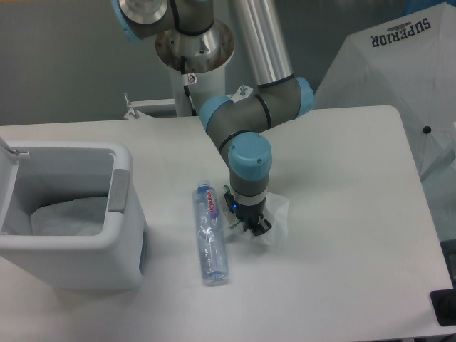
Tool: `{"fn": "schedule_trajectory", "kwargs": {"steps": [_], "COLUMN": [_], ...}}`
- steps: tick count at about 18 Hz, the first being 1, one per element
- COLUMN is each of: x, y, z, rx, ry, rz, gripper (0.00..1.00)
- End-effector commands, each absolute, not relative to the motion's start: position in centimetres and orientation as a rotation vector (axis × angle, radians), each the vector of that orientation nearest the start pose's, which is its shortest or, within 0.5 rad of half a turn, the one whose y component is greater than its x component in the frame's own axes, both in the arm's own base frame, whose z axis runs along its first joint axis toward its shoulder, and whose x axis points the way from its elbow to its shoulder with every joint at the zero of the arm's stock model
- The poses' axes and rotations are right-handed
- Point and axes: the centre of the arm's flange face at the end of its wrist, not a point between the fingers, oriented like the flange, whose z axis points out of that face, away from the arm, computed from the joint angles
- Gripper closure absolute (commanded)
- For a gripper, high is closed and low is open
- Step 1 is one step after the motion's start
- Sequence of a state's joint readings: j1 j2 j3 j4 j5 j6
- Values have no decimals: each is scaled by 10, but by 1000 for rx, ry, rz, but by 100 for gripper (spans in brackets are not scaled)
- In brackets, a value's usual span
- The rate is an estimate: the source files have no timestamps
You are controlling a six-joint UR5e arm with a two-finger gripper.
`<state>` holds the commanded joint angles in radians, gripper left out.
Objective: Place the trash in the trash can
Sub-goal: 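Close the gripper on the white plastic bag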
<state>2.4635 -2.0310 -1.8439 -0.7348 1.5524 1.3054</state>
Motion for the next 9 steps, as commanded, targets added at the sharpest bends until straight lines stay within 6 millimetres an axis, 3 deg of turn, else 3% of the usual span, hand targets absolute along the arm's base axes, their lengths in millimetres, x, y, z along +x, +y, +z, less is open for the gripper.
{"fn": "schedule_trajectory", "kwargs": {"steps": [4, 6, 9], "x": [-385, -393, -414], "y": [474, 471, 458], "z": [205, 223, 255], "rx": [-2999, -2986, -2982], "ry": [608, 576, 311], "rz": [158, 203, 261], "gripper": [100, 100, 100]}}
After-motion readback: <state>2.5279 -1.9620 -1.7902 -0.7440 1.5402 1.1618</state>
